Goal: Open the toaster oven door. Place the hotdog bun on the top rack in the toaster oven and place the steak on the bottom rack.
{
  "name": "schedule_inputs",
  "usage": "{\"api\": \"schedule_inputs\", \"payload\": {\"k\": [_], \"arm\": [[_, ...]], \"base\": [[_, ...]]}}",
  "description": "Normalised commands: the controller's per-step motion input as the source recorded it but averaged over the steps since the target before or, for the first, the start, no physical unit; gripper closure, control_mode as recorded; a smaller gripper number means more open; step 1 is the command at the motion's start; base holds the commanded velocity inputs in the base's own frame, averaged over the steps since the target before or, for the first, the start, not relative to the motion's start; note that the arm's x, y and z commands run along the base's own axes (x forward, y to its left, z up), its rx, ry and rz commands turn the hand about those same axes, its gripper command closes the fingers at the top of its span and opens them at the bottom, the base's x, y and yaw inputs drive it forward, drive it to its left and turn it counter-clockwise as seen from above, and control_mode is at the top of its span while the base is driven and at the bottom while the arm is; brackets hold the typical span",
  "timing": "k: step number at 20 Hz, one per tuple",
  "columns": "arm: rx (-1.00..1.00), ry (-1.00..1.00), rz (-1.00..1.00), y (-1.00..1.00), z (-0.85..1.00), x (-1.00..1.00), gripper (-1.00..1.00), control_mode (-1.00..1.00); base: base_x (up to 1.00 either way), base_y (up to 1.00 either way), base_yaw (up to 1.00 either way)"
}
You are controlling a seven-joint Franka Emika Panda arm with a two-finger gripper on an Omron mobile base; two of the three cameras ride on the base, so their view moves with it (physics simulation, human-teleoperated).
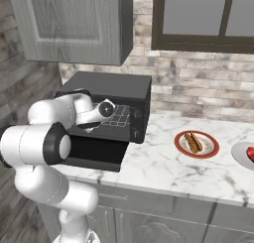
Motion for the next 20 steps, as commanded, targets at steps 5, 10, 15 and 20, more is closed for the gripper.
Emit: {"api": "schedule_inputs", "payload": {"k": [5,10,15,20], "arm": [[-0.18,0.23,0.18,0.00,-0.24,-1.00,1.00,-1.00],[-0.21,0.20,0.19,0.00,-0.35,-1.00,1.00,-1.00],[-0.24,0.07,0.15,0.00,-0.30,-0.98,1.00,-1.00],[-0.24,-0.24,0.12,0.05,0.29,-0.21,-1.00,-1.00]], "base": [[0.00,0.00,0.00],[0.00,0.00,0.00],[0.00,0.00,0.00],[0.00,0.00,0.00]]}}
